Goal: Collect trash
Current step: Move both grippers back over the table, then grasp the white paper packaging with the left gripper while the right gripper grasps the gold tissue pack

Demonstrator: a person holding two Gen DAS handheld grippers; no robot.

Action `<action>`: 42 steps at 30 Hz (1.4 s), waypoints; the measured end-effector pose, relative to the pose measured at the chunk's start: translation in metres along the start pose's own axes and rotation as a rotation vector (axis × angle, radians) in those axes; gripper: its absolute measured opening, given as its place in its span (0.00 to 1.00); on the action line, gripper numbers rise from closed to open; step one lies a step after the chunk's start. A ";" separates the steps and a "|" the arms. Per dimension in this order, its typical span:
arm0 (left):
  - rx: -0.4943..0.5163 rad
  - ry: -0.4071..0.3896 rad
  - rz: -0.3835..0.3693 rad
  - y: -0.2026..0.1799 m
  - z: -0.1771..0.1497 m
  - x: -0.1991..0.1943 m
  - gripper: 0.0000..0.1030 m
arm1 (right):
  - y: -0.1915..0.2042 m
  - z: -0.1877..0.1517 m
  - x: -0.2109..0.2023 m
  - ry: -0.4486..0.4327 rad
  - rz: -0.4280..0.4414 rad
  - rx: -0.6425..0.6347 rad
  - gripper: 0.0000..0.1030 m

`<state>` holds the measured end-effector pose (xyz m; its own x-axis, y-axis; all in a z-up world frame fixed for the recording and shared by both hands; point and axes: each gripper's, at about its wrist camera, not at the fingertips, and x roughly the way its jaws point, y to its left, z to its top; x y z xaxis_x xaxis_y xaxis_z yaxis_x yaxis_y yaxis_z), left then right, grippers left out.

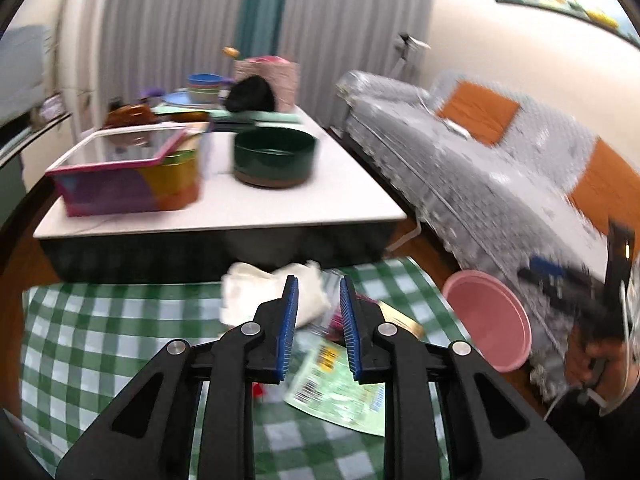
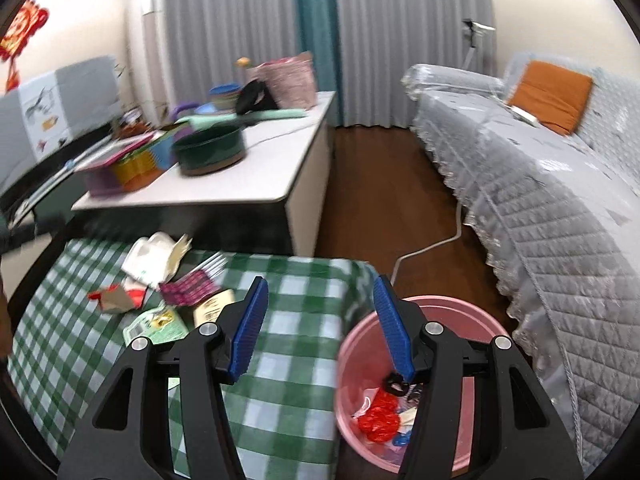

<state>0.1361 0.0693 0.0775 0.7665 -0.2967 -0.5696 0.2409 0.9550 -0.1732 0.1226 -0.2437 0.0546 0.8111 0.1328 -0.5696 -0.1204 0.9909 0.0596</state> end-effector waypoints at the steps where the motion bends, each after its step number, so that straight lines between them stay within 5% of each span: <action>1: -0.022 -0.006 0.005 0.007 -0.002 0.000 0.21 | 0.008 -0.002 0.004 0.005 0.008 -0.019 0.54; 5: -0.138 0.025 0.025 0.034 -0.011 0.010 0.21 | 0.033 -0.010 0.017 0.022 0.037 -0.077 0.54; 25: -0.116 0.142 0.043 0.072 -0.028 0.075 0.21 | 0.082 -0.029 0.099 0.171 0.125 -0.147 0.78; 42: -0.162 0.214 -0.001 0.087 -0.040 0.122 0.21 | 0.088 -0.045 0.131 0.272 0.159 -0.180 0.80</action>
<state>0.2269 0.1160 -0.0396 0.6192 -0.3060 -0.7232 0.1294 0.9481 -0.2903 0.1928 -0.1396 -0.0516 0.5950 0.2511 -0.7635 -0.3516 0.9356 0.0337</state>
